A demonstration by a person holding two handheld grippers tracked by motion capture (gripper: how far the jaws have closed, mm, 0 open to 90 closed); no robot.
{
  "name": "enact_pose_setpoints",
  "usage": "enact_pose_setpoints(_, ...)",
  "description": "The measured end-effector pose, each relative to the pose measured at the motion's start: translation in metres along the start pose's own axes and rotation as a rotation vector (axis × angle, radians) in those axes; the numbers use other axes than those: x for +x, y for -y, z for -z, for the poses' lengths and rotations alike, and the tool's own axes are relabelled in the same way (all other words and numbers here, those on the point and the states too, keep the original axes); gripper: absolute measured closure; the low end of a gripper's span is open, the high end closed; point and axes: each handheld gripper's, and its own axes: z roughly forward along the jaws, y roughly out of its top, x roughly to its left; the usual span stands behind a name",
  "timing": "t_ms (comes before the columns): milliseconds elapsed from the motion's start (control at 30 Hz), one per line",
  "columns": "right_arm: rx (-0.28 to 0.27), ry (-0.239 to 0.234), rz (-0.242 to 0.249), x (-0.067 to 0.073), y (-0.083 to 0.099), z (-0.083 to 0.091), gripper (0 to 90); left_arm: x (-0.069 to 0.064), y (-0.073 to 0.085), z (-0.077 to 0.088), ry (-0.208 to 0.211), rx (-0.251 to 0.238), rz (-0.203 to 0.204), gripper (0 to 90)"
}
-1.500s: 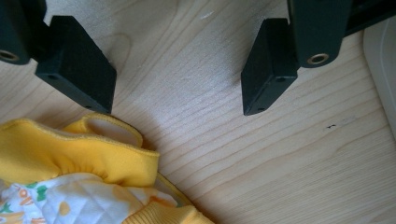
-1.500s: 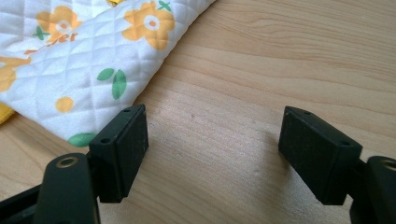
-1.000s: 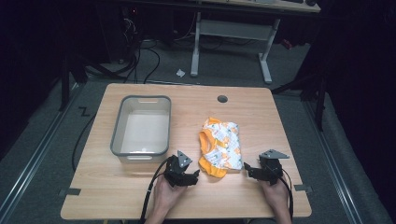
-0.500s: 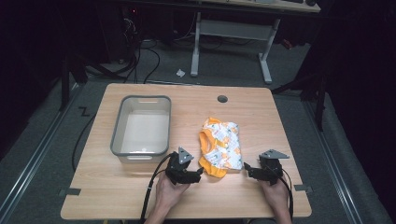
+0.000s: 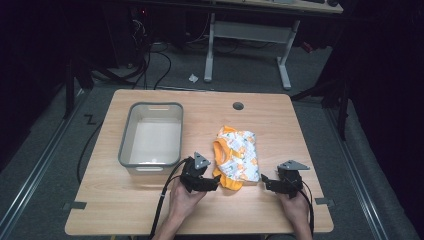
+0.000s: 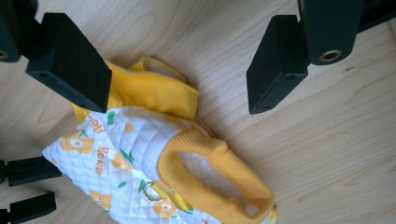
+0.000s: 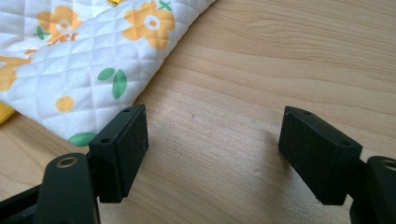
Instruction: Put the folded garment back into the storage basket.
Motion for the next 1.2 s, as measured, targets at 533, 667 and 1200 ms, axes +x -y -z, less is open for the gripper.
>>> enact_pose_setpoints(533, 0.001, 0.001, -0.001, 0.0, 0.0, 0.0, 24.2, 0.007, -0.03, -0.016, -0.008, 0.004, -0.004, 21.2)
enact_pose_setpoints(667, 0.0, 0.002, -0.001, 0.0, 0.0, 0.0, 24.2, 0.009, -0.037, -0.019, -0.01, 0.013, -0.006, 20.6)
enact_pose_setpoints(1200, -0.001, 0.002, -0.003, 0.0, 0.0, 0.0, 24.2, 0.019, -0.052, -0.037, 0.012, 0.038, 0.045, 19.4)
